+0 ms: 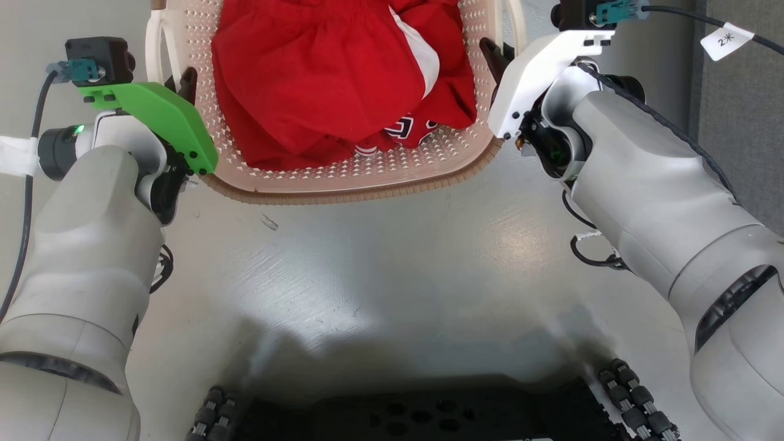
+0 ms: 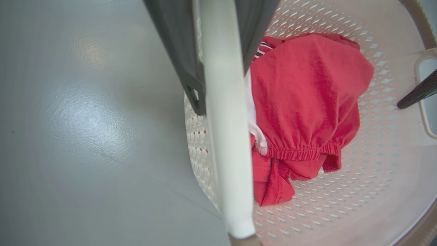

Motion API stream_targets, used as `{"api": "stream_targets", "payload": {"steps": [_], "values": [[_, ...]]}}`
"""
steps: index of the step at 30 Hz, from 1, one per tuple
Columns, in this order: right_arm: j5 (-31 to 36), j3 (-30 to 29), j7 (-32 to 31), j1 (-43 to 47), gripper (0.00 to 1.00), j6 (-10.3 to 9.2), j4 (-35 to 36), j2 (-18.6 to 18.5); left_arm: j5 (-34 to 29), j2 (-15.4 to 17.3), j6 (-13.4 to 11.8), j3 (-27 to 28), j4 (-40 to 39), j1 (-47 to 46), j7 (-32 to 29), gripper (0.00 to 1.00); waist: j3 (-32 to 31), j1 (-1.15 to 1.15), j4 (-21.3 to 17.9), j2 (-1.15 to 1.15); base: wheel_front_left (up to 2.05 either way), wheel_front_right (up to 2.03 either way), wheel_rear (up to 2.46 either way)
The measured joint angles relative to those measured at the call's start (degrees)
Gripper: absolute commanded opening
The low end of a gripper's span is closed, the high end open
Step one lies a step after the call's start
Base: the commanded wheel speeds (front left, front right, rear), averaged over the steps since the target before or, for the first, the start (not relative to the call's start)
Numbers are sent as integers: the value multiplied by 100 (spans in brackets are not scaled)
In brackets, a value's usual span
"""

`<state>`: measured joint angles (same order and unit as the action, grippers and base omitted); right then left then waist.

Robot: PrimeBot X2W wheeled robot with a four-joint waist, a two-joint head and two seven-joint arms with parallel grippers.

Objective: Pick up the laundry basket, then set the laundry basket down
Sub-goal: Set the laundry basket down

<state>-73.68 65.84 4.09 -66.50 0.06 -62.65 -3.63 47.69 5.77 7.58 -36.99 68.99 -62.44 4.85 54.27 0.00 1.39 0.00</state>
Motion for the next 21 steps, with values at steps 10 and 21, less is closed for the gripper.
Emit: {"api": "stream_targets", "payload": {"steps": [10, 21], "values": [[-44, 33, 41, -43, 0, -2, -24, 0, 0, -14, 0, -13, 5, -21, 25, 0, 63, 0, 6, 0, 0, 0, 0], [-85, 71, 78, -62, 2, -9, -26, 0, 1, -14, 0, -53, 4, -77, 27, 0, 126, 0, -3, 0, 0, 0, 0]]}}
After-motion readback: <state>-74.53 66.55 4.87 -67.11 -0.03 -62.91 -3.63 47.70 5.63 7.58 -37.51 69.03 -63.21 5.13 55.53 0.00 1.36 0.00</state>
